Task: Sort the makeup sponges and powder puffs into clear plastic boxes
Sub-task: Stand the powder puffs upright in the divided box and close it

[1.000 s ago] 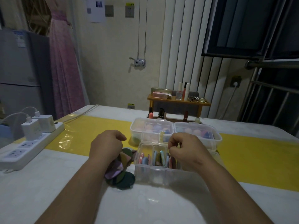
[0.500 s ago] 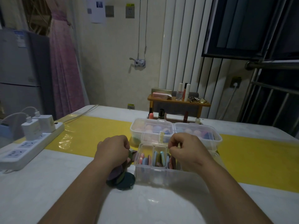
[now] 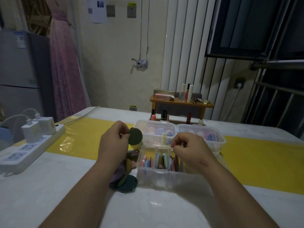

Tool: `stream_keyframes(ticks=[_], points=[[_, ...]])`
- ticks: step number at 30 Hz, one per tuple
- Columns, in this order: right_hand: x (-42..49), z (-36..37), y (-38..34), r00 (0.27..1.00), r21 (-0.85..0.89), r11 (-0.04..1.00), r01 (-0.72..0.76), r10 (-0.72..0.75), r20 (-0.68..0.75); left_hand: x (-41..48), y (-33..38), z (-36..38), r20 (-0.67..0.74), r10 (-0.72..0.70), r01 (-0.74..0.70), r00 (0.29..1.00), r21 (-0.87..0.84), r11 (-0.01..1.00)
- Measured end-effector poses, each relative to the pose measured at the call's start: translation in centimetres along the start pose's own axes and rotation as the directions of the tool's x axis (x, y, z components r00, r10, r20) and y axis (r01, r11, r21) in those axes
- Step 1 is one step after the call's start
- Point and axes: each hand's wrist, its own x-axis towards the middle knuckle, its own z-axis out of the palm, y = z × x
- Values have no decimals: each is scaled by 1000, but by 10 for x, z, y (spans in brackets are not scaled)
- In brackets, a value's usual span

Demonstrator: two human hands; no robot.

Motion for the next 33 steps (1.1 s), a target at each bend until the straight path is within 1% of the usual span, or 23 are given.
stream_keyframes(ticks=[3, 6, 9, 11, 14, 19, 22, 25, 28, 31, 33], points=[[0, 0, 0, 1000, 17, 1000, -2, 2, -3, -2, 2, 2, 3, 37, -36, 999, -96, 995], [1, 0, 1, 1000, 49, 999, 7, -6, -17, -3, 4, 4, 42, 23, -12, 999, -246, 969], [1, 2, 0, 1000, 110, 994, -6, 8, -16, -4, 6, 6, 109, 16, 26, 994, -373, 927], [1, 3, -1, 1000, 146, 989, -4, 4, 0, -5, 6, 8, 157, 16, 52, 987, -419, 907], [0, 4, -1, 999, 166, 986, 20, -25, 27, -7, 6, 12, 226, 32, 73, 974, -440, 895], [1, 6, 1, 999, 168, 985, 36, -38, 12, -11, 8, 15, 304, 89, 42, 948, -398, 916], [2, 4, 2, 998, 199, 979, 46, -39, -40, -13, 8, 16, 333, 105, 29, 937, -372, 928], [3, -2, 2, 992, 247, 967, 58, -27, -126, -12, 7, 16, 323, 60, 60, 945, -350, 935], [4, -7, 2, 980, 285, 956, 66, -8, -199, -12, 4, 17, 277, 64, 10, 959, -256, 967], [4, -10, 6, 970, 192, 981, 42, 6, -243, -11, 2, 19, 227, 117, -96, 967, -102, 990], [5, -12, 10, 965, 118, 993, 28, 5, -263, -12, 2, 19, 235, 124, -120, 964, -33, 992]])
